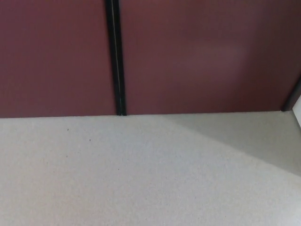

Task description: The robot walks towards the door handle and put its right hand on it and twist the handle

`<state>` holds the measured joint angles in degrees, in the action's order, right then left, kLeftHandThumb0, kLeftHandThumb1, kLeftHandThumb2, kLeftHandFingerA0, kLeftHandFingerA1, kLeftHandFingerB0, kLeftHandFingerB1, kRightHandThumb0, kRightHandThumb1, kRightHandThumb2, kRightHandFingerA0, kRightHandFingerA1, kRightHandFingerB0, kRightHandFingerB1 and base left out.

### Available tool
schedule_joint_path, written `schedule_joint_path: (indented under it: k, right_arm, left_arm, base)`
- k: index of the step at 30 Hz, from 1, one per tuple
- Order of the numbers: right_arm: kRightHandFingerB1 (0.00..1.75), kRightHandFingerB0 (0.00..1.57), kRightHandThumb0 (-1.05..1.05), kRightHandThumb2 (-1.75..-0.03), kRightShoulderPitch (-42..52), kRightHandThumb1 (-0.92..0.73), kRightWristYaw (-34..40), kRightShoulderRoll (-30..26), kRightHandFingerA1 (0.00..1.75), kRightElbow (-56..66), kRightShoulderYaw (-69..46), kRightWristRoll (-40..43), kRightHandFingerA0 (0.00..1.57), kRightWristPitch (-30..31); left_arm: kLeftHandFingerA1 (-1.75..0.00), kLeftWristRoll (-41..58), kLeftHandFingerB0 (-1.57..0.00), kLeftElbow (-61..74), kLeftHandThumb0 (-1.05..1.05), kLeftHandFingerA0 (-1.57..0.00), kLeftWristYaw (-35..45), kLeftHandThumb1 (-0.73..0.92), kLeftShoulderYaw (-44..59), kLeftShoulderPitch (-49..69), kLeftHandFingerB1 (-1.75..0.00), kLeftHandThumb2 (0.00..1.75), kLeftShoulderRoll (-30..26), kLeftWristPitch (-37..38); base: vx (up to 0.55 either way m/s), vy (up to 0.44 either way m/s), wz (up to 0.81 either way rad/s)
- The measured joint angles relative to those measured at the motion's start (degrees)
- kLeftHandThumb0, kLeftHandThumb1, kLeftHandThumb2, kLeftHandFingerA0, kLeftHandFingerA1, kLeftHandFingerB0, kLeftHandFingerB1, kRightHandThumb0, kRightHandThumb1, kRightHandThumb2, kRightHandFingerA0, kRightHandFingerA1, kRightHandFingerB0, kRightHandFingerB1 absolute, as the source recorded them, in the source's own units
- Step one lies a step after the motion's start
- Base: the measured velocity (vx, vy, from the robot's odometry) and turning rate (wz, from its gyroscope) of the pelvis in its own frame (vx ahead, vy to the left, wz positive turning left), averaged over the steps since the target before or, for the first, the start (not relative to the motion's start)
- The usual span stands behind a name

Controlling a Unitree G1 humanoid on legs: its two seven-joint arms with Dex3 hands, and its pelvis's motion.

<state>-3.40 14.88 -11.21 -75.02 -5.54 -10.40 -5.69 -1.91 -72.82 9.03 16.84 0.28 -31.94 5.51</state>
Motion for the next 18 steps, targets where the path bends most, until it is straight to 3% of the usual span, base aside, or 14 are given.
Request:
schedule_joint_path:
  k: [1, 11, 12, 18]
  right_arm:
    - [0.38, 0.42, -0.23, -0.57, 0.41, -0.59, 0.09, 0.04, 0.59, -0.12, -0.22, 0.09, 0.69, -0.21]
    - [0.37, 0.38, -0.22, -0.57, 3.28, -0.59, -0.08, 0.62, 0.59, -0.9, -2.14, 1.0, 0.73, -1.51]
    - [0.38, 0.4, -0.22, -0.57, 3.4, -0.6, -0.18, 0.62, 0.56, -0.9, -2.21, 1.07, 0.7, -1.65]
    - [0.37, 0.39, -0.22, -0.57, 4.95, -0.59, -0.36, 0.27, 0.54, -0.88, -1.75, 1.13, 0.69, -2.78]
  left_arm:
    - [-0.46, 0.1, -0.34, -0.02, -0.11, -0.58, 0.2, 0.66, -0.01, 0.16, -0.36, 0.59, -0.02, 0.28]
    - [-0.46, 0.35, -0.34, -0.32, -0.11, -0.58, 1.65, 0.66, -1.16, 1.55, -0.36, 0.59, -0.43, 2.0]
    - [-0.63, 0.35, -0.21, -0.33, -0.09, -0.5, 1.72, 0.49, -1.32, 1.54, -0.5, 0.9, -0.46, 2.12]
    - [-0.63, 0.34, -0.22, -0.56, -0.09, -0.51, 1.82, 0.49, -2.26, 1.59, -0.5, 0.9, -0.47, 2.83]
  base:
    - [0.0, 0.0, 0.0]
    - [0.0, 0.0, 0.0]
    - [0.0, 0.0, 0.0]
    - [0.0, 0.0, 0.0]
